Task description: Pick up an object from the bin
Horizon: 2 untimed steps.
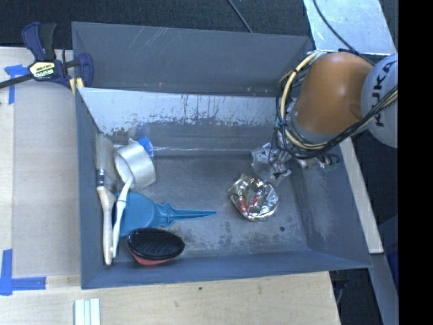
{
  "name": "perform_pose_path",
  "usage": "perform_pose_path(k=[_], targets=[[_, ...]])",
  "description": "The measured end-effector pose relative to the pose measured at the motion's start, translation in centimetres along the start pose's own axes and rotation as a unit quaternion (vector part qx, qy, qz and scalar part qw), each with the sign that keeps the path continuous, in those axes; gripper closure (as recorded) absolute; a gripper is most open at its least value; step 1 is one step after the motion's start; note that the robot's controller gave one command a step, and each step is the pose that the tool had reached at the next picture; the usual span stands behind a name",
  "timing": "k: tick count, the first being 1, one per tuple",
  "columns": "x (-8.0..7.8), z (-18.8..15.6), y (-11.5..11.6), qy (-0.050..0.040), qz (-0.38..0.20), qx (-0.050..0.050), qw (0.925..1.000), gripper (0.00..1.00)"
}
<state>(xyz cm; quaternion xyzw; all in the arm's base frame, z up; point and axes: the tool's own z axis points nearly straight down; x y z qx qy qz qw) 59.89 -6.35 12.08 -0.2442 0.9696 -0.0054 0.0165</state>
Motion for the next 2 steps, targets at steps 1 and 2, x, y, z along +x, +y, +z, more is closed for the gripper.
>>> perform_pose_path(k=[1,2], targets=[[0.4,4.0,1.1,-0.0022,-0.096,0.002,0.9953,1.0],[-1.9,4.8,0.6,-0.0014,-0.106,0.002,0.9943,1.0]])
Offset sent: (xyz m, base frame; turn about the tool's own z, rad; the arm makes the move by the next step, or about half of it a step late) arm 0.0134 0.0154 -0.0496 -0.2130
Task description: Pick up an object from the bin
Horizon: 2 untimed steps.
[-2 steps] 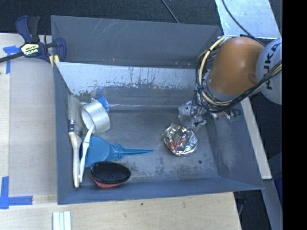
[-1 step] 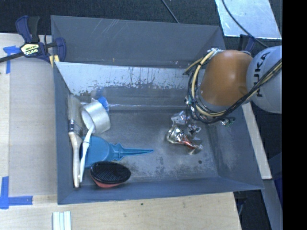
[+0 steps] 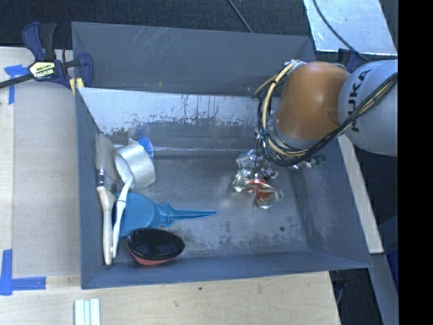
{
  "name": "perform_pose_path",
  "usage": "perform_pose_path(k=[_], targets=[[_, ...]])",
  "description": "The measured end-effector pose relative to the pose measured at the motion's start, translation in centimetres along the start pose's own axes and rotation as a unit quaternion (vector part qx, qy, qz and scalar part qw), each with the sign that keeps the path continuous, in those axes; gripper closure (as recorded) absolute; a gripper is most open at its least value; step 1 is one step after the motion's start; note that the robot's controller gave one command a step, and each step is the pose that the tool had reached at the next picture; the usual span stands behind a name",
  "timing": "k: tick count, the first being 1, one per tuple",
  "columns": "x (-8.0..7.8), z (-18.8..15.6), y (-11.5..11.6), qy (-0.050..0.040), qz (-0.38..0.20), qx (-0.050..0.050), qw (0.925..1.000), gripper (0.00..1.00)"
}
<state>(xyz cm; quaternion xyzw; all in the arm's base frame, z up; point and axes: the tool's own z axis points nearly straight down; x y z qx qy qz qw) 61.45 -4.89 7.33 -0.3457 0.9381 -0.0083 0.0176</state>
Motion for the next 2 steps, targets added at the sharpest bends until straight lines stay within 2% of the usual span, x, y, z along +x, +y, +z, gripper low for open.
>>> perform_pose_path(k=[1,2], targets=[[1.5,-0.1,2.1,-0.0031,-0.007,0.002,1.0,1.0],[0.1,-1.5,1.3,-0.0052,-0.004,0.004,1.0,1.0]])
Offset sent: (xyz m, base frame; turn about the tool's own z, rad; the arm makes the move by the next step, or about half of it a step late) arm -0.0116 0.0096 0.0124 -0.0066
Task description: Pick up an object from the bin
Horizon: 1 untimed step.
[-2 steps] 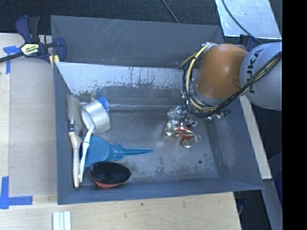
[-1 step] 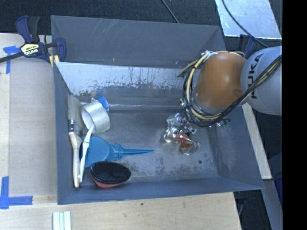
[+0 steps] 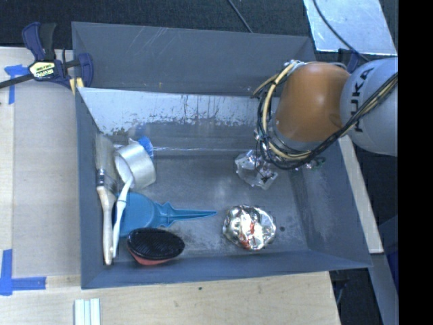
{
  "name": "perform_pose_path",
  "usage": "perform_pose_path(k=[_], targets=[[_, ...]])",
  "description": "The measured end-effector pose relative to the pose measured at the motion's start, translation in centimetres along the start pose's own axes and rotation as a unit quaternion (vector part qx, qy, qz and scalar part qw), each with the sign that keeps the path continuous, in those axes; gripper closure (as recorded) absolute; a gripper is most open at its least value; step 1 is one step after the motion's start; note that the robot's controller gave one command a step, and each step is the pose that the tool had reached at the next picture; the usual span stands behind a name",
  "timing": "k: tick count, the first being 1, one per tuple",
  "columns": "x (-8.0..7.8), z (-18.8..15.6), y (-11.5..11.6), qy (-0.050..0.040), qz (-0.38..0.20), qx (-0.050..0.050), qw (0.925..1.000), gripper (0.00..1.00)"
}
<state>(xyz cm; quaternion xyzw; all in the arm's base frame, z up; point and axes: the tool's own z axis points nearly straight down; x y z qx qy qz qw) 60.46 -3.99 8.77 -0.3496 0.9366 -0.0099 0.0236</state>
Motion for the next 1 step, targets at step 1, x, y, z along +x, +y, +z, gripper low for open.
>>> perform_pose_path(k=[1], targets=[[0.88,-10.67,1.15,0.0015,-0.011,-0.002,0.9999,1.0]])
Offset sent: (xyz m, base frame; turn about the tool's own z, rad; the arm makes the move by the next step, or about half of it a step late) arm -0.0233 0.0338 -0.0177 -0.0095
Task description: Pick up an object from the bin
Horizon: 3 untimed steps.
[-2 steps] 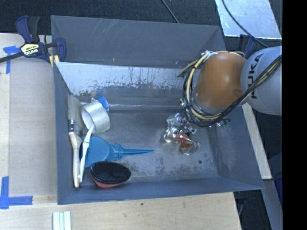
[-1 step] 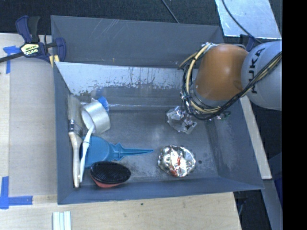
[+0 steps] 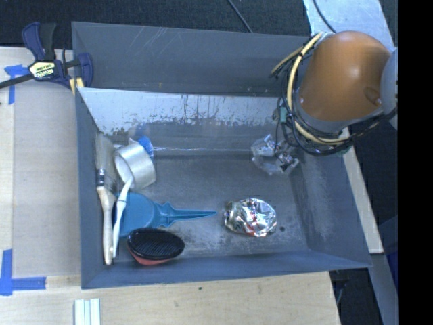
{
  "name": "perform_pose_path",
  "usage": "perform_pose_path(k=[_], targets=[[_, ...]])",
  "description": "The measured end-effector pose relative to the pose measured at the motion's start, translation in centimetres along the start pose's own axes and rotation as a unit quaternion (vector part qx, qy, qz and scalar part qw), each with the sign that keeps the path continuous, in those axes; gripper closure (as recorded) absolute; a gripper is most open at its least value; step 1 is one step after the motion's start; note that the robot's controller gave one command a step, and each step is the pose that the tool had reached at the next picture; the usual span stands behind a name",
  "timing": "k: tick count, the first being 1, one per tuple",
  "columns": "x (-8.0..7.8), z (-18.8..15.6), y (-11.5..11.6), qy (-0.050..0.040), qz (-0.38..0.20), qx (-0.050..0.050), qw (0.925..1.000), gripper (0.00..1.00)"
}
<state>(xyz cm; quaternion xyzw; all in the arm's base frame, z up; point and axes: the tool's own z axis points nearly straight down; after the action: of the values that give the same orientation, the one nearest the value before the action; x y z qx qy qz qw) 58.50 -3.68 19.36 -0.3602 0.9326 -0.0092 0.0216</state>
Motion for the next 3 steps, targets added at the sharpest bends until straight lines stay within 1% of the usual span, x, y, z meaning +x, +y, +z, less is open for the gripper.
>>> perform_pose_path(k=[1,2,3], targets=[[-1.1,9.4,2.1,-0.0001,0.005,-0.001,1.0,1.0],[-1.2,8.9,2.4,-0.0029,-0.02,0.003,0.9998,1.0],[-4.6,11.9,1.6,-0.002,0.019,-0.001,0.9998,1.0]])
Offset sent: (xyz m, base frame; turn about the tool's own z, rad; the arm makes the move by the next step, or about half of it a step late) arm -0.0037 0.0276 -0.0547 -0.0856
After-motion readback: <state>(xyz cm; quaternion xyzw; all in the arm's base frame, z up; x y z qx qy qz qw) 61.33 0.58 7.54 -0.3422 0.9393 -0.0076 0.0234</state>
